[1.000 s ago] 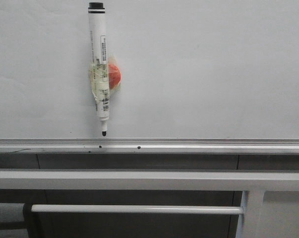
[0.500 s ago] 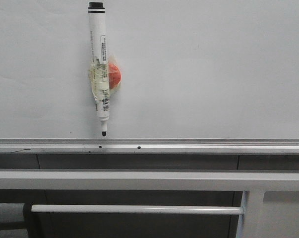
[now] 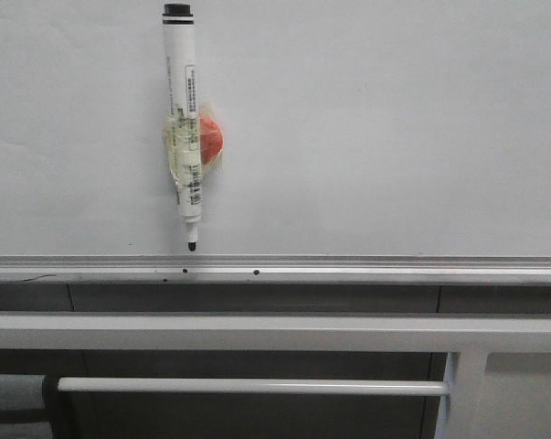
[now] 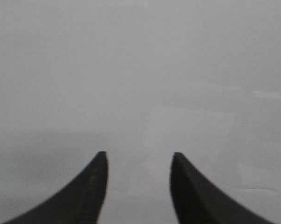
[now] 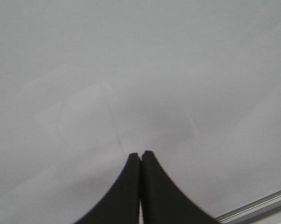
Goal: Write number 1 on whiteboard
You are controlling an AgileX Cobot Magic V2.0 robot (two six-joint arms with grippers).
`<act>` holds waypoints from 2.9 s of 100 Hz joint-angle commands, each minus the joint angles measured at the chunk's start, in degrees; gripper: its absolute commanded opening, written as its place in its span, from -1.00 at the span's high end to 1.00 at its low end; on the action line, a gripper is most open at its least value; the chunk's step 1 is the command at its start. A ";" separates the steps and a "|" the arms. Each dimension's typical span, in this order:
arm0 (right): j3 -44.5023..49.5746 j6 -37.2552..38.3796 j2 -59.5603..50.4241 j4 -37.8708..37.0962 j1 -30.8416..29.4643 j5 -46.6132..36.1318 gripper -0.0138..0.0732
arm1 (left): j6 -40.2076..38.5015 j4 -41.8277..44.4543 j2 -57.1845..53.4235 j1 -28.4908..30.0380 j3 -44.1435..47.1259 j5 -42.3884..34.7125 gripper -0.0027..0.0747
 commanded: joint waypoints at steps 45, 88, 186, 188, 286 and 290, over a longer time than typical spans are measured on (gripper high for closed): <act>-2.02 -0.09 0.93 0.02 -0.01 0.21 0.83 | 1.97 -7.92 4.10 -15.54 4.53 -9.60 -0.18; -2.02 -0.09 0.93 0.02 -0.01 0.28 0.83 | 1.43 -8.33 10.90 -35.42 17.66 -30.65 -0.01; -2.36 -15.22 0.93 -0.44 15.05 4.25 0.83 | -6.63 -27.43 72.27 -66.70 11.35 -88.88 0.25; -2.36 -15.22 0.93 -0.44 15.59 4.26 0.83 | -6.63 -27.89 72.27 -66.70 10.97 -88.88 0.25; -2.36 -15.22 0.93 -0.44 18.26 5.33 0.83 | -2.99 -30.83 72.26 -62.79 1.90 -88.60 0.25; -2.36 -15.22 0.93 -0.44 18.26 5.35 0.83 | -2.99 -30.83 72.26 -62.79 1.90 -88.60 0.27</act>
